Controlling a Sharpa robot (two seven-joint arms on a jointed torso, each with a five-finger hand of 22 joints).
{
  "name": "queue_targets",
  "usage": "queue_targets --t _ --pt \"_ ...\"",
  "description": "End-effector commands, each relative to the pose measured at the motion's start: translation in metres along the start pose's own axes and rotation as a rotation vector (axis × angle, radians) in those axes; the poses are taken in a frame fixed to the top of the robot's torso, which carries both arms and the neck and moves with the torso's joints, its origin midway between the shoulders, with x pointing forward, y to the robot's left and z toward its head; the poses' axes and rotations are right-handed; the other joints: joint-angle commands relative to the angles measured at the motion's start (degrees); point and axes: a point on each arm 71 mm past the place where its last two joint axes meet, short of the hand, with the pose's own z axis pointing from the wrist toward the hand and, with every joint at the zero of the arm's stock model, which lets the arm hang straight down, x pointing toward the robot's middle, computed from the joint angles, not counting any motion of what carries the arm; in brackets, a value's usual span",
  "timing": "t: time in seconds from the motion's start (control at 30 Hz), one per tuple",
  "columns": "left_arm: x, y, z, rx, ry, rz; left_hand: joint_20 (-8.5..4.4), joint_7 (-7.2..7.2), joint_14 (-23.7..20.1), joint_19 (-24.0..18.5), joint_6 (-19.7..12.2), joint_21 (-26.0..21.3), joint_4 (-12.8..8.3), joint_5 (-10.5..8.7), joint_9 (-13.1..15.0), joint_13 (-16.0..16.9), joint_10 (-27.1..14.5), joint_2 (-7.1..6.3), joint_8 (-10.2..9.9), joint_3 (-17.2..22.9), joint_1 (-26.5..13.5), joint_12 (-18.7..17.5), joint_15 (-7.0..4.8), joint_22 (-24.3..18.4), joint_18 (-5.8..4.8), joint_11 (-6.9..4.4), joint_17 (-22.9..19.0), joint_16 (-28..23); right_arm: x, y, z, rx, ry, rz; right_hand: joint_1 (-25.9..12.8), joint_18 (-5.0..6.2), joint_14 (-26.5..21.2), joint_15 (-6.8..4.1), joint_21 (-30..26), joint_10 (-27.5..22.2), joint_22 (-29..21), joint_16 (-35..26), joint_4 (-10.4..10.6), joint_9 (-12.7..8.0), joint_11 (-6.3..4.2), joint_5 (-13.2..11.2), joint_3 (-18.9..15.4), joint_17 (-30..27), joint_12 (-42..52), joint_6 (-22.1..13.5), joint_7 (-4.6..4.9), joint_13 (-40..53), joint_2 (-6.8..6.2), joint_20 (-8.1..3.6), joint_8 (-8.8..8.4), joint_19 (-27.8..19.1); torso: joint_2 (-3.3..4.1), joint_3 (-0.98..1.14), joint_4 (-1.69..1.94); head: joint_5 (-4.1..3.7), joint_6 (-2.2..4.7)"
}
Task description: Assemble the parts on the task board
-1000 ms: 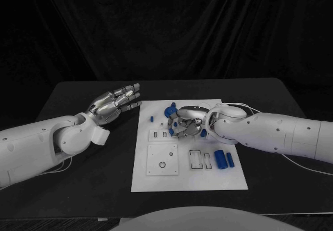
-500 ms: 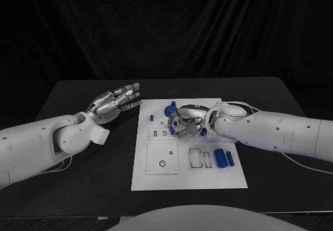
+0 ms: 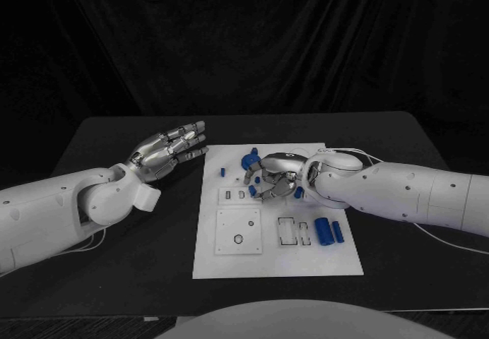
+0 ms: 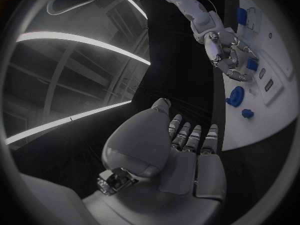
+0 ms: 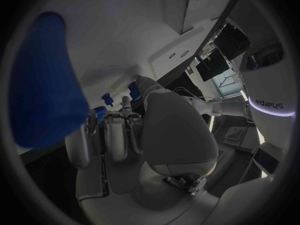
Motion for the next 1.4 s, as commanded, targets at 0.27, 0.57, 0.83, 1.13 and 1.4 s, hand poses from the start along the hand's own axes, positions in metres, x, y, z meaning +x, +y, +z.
queue_targets --t 0.27,0.57,0.83,1.13,1.4 --pt "0.001 0.0 0.0 0.012 0.005 -0.007 -0.15 -0.3 -0.23 0.02 -0.24 0.04 -0.08 0.35 0.03 -0.06 -0.36 0.21 0.23 0.41 0.56 0.27 0.32 -0.02 0.98 -0.14 -0.02 0.26 -0.004 -0.002 -0.005 -0.019 -0.065 -0.026 -2.54 -0.31 6.12 0.1 -0.23 5.96 14.92 0.15 3.64 -3.96 -0.03 -13.14 -4.01 15.1 0.15 -3.45 -0.35 15.09 -2.1 0.27 -3.56 5.66 0.0 0.0 -0.01 0.31 -0.09" --pt "0.0 0.0 -0.001 0.012 0.001 -0.005 -0.15 -0.31 -0.23 0.03 -0.21 0.04 -0.09 0.35 0.04 -0.05 -0.35 0.2 0.24 0.42 0.56 0.31 0.32 -0.02 0.98 -0.13 -0.02 0.26 -0.029 0.003 -0.015 -0.097 -0.232 -0.075 -11.36 0.0 6.12 0.12 -1.18 5.96 14.5 0.15 4.23 -5.71 0.06 -15.91 -22.69 15.1 0.15 -3.8 -0.21 15.09 -5.95 0.23 -4.04 4.87 -0.04 0.02 -0.06 0.46 0.19" --pt "0.002 0.0 0.0 0.014 0.004 -0.007 -0.1 -0.38 -0.23 0.13 -0.23 0.12 -0.1 0.34 0.04 -0.04 -0.36 0.12 0.25 0.47 0.56 0.35 0.3 0.02 0.98 -0.07 -0.01 0.27 -0.054 0.008 -0.026 -0.154 -0.349 -0.047 -19.92 0.33 6.12 0.52 -2.22 5.96 14.05 0.15 4.33 -6.47 0.58 -15.36 -28.1 15.1 0.15 -2.97 0.43 15.09 -8.23 0.54 -4.01 3.99 -0.06 0.14 -0.11 0.6 0.61" --pt "0.002 -0.004 -0.004 0.062 -0.039 0.065 0.61 -0.57 16.38 11.11 1.92 6.89 -0.62 0.89 0.3 4.03 11.23 -2.93 1.04 1.63 1.07 19.29 2.12 3.03 0.02 6.52 4.87 19.02 -0.085 0.003 -0.052 -0.147 -0.479 0.002 -30.62 0.12 6.12 0.92 -1.56 5.96 14.34 0.15 3.69 -6.42 1.09 -16.15 -21.08 15.1 0.15 2.31 1.01 15.09 7.91 0.91 -1.95 4.55 -0.03 0.05 -0.17 1.17 1.97" --pt "0.006 -0.036 -0.004 0.147 -0.016 0.444 -1.84 2.39 37.9 41.97 11.97 28.9 2.2 -16.88 1.38 18.32 31.35 -4.25 4.48 -0.82 -5.66 48.09 -0.83 13.36 1.37 4.15 21.12 52.5 -0.106 -0.008 -0.086 -0.049 -0.571 0.04 -28.88 -0.21 6.12 1.5 -0.53 5.96 14.78 0.15 3.55 -7.11 1.67 -15.91 -22.3 15.1 0.15 4.83 1.72 15.09 13.46 1.46 -1.6 5.41 -0.03 0.07 0.02 1.52 3.05"
